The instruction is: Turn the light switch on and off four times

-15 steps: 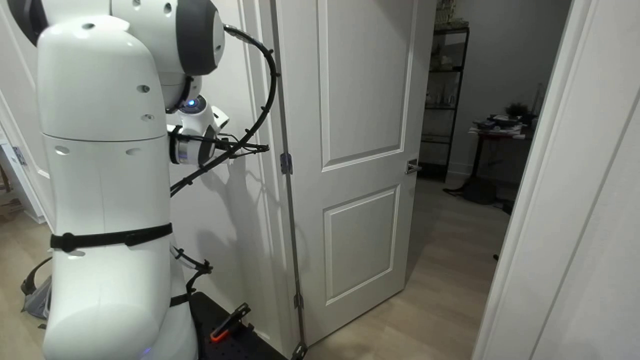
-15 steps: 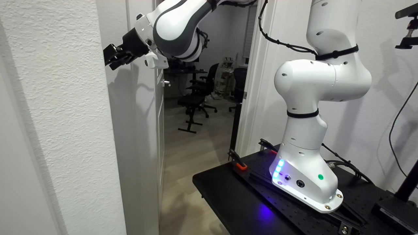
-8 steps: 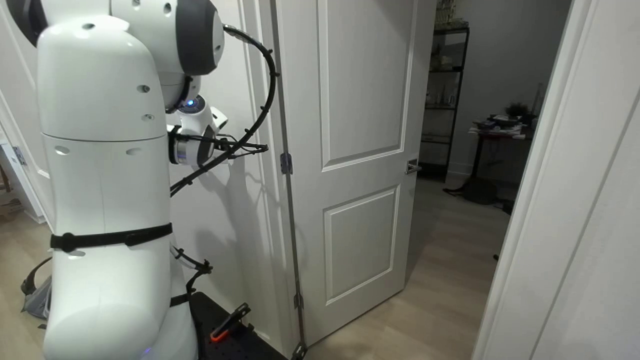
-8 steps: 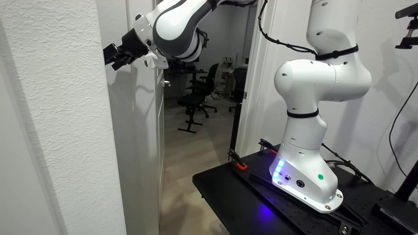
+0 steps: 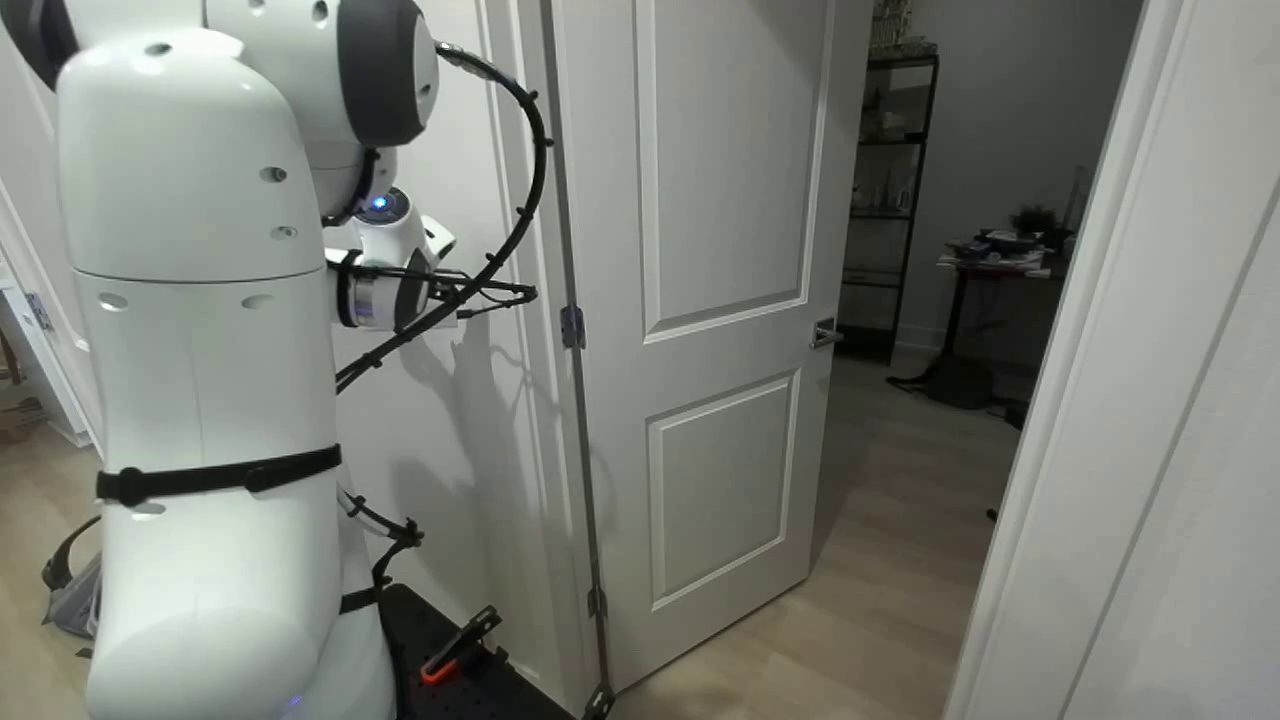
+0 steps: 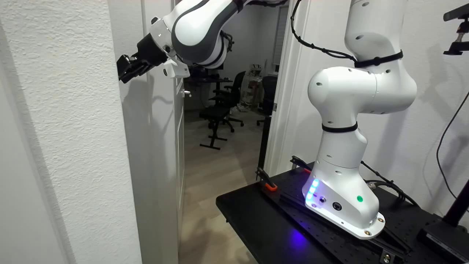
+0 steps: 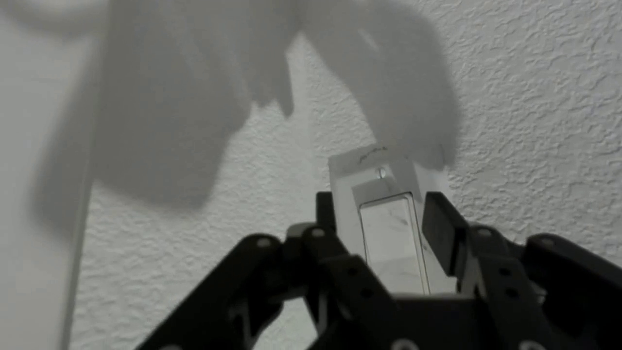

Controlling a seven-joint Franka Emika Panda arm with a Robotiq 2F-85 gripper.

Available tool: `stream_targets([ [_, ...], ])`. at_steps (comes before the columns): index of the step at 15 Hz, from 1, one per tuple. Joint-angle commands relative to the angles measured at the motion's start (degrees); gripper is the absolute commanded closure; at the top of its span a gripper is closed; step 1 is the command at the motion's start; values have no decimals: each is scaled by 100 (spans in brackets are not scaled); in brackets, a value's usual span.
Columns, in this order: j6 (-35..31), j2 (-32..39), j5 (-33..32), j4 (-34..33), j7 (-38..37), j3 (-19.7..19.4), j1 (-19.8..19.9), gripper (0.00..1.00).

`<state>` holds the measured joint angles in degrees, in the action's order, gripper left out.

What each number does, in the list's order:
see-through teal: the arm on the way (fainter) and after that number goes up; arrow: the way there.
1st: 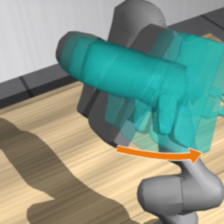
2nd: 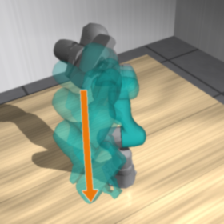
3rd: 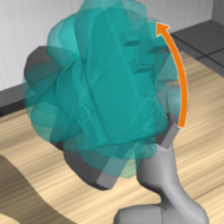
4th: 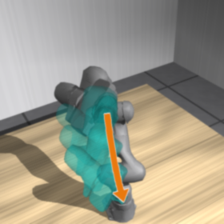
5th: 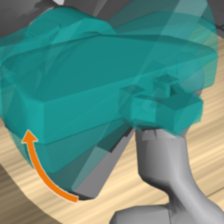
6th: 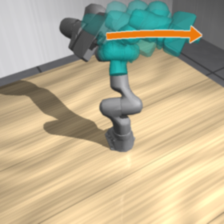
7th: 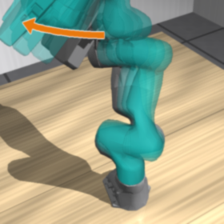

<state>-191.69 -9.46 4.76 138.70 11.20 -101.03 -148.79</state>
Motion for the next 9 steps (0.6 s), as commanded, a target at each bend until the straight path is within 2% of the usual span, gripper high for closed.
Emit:
stream_targets([
  [1, -87, 365, 85, -11, 31, -93, -38, 80],
  [3, -163, 448, 95, -4, 38, -104, -39, 95],
  [4, -186, 475, 103, -4, 40, -98, -38, 99],
  [9, -204, 469, 87, -9, 57, -37, -16, 100],
])
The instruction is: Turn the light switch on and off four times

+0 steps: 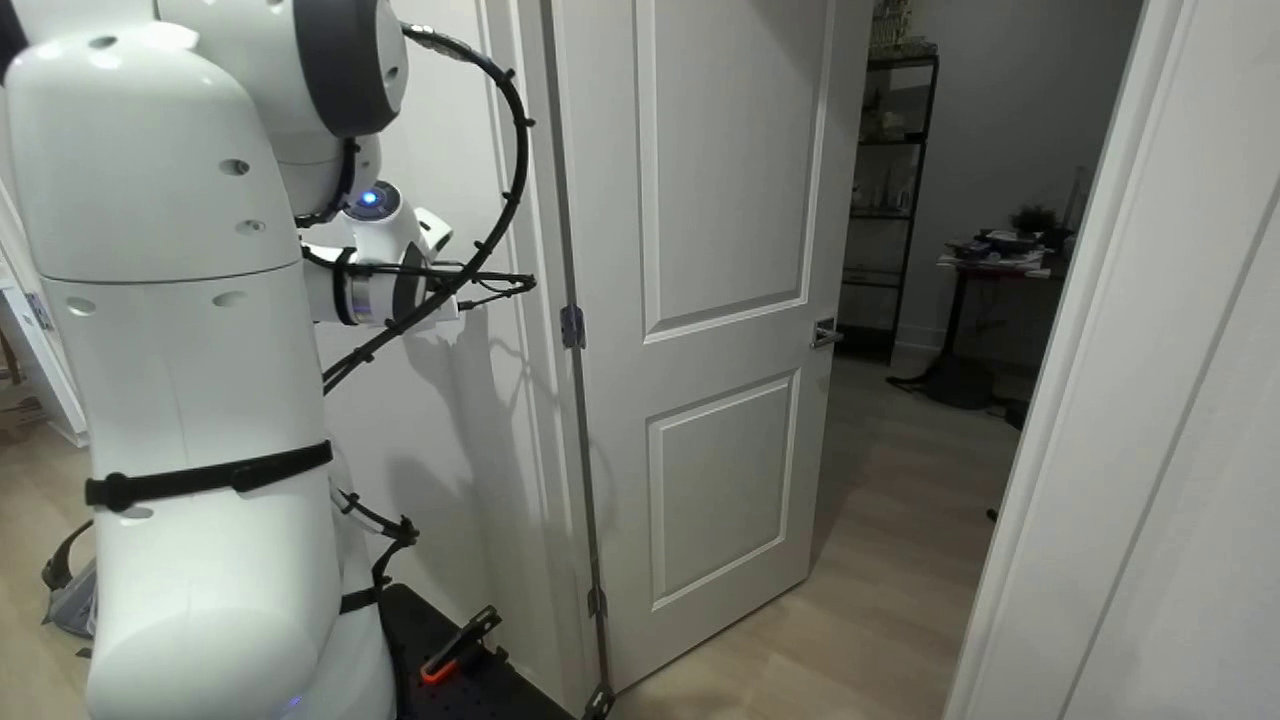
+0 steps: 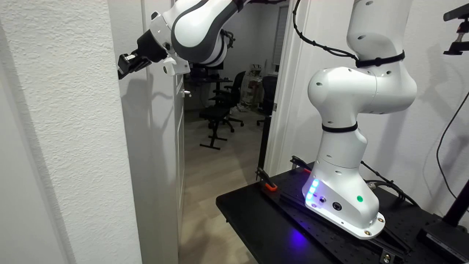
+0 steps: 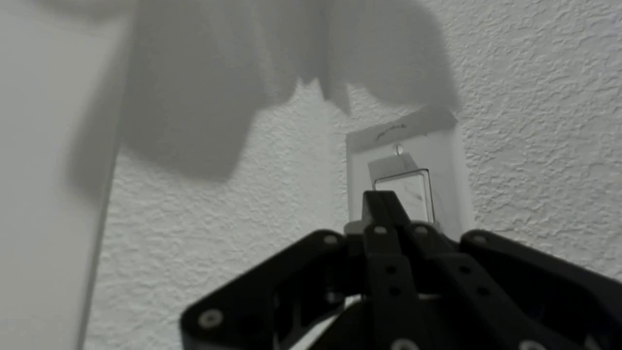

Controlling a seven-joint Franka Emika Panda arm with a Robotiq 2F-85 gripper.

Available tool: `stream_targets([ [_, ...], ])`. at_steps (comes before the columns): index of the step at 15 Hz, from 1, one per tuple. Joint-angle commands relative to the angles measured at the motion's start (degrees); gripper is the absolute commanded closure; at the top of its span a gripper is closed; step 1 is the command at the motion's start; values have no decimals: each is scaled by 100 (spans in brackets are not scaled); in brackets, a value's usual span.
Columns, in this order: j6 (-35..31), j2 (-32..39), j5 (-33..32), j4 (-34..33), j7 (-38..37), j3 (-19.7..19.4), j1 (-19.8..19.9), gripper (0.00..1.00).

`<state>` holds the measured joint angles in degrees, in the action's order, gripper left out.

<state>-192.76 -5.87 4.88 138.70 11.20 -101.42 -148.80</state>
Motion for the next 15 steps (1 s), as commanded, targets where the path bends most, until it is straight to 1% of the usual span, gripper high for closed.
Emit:
stream_targets([
  [1, -91, 100, 67, -12, 64, 10, -13, 100],
  [10, -196, 38, 62, -16, 87, 43, -8, 100],
  [15, -58, -8, 42, -32, 93, 70, -3, 100],
])
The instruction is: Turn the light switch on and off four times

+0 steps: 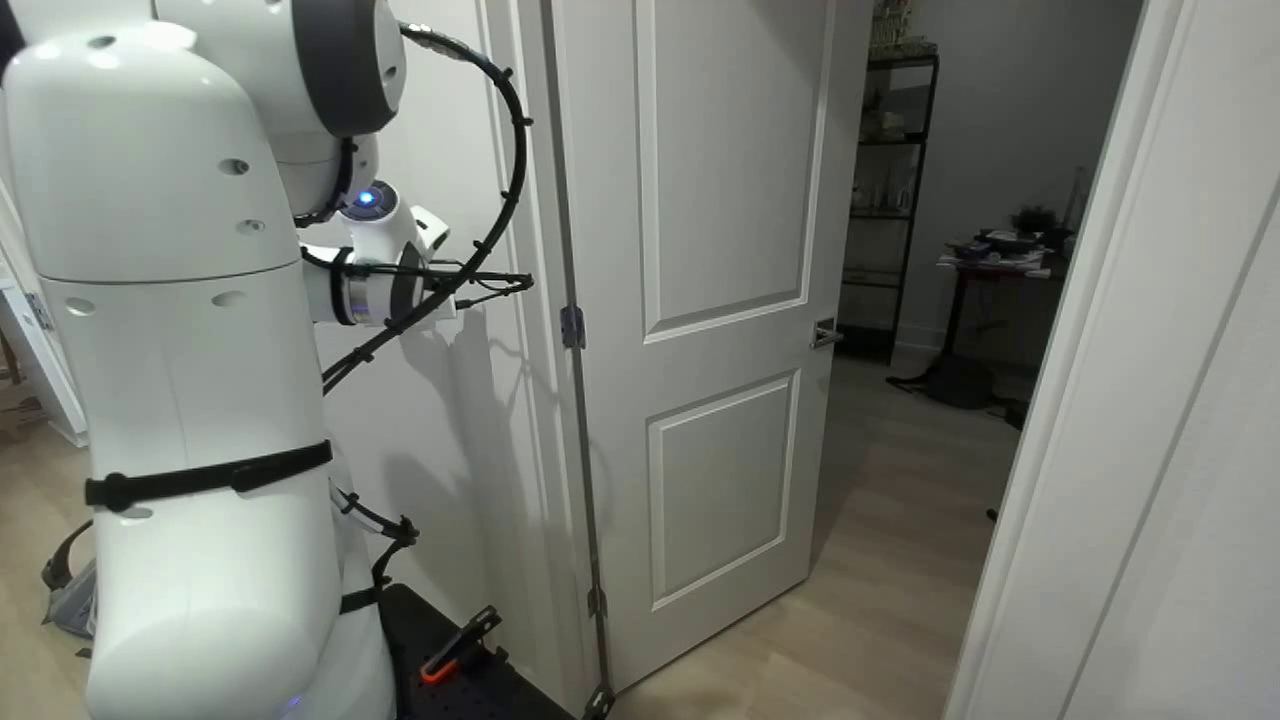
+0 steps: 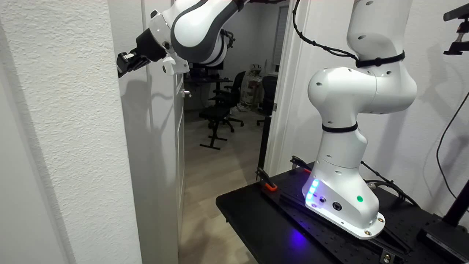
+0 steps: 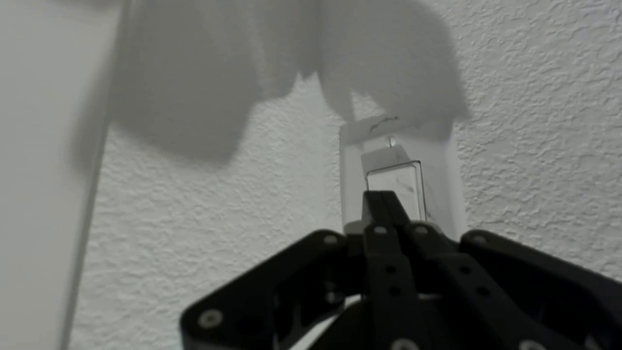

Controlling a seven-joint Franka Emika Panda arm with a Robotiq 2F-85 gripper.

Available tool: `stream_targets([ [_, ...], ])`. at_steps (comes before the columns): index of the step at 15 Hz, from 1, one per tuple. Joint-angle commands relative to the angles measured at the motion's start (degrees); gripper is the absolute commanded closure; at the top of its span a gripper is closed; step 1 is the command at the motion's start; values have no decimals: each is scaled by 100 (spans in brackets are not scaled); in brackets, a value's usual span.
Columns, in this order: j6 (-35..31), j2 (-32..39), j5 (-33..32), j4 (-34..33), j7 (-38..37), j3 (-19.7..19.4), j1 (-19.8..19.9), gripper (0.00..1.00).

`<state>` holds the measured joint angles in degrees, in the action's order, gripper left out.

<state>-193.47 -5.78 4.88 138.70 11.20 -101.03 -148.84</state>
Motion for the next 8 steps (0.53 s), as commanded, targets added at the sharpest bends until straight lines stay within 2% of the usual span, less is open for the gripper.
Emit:
stream_targets([
  [1, 19, -20, 49, -31, 85, 34, -1, 100],
  [8, 2, -1, 0, 1, 0, 4, -2, 99],
])
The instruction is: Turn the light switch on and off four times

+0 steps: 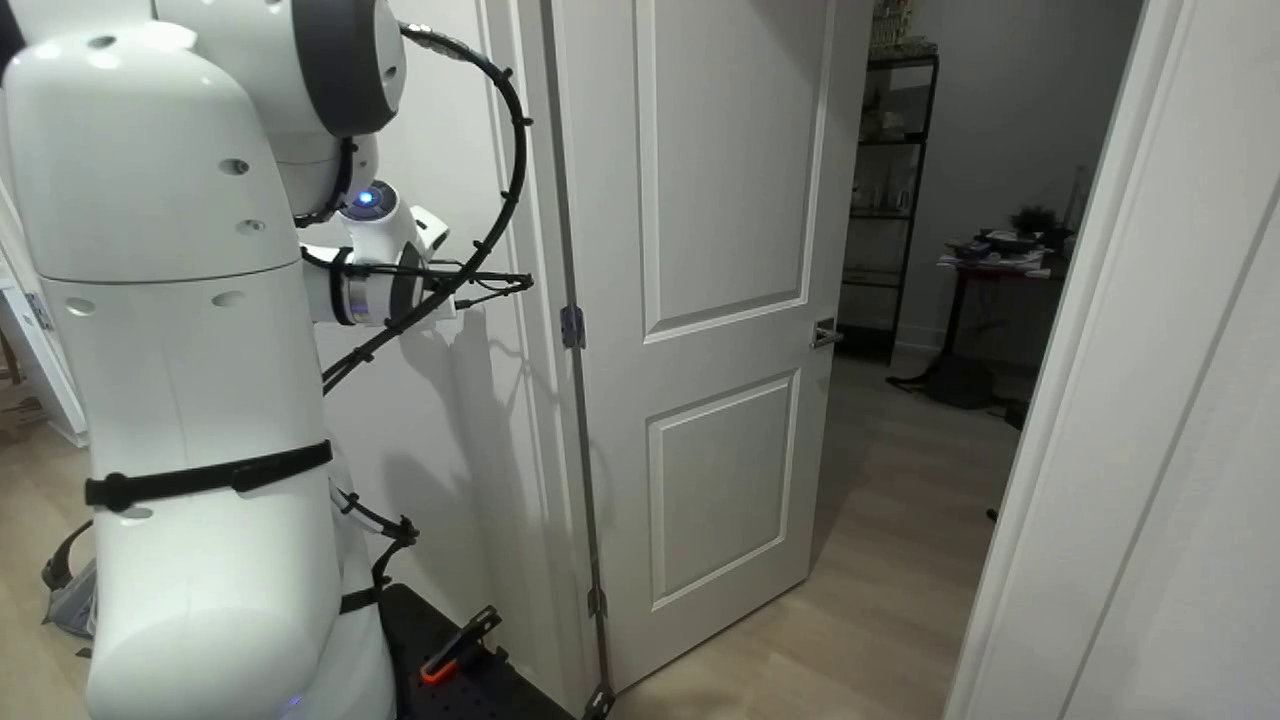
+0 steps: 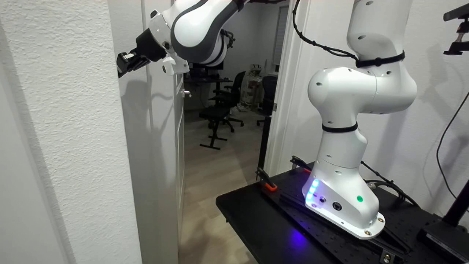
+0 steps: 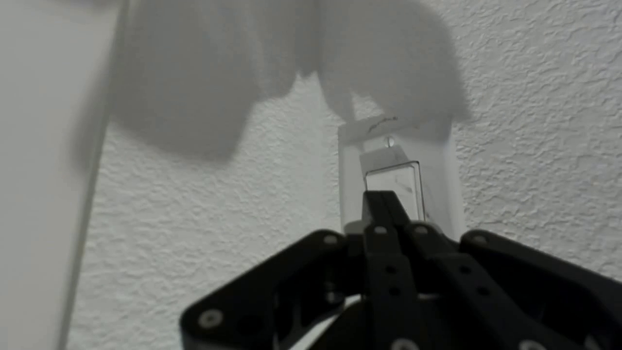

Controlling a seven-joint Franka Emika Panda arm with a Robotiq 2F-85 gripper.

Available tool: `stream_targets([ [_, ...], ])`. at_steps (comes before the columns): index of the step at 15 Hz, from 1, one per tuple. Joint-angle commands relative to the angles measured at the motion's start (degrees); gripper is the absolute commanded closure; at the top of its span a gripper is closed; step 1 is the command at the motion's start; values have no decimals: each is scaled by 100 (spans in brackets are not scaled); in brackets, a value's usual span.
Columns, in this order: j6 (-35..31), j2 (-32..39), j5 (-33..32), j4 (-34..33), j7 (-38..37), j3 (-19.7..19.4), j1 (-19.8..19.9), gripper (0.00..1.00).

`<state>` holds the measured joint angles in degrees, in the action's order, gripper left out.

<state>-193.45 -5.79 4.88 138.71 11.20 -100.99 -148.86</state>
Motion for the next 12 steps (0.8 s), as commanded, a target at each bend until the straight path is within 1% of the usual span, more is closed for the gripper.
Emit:
stream_targets([
  [1, 0, 0, 0, 0, 0, 0, 0, 99],
  [9, 37, 47, 5, -6, 21, -13, 0, 100],
  [12, -166, 235, 53, 41, 10, -35, 2, 100],
])
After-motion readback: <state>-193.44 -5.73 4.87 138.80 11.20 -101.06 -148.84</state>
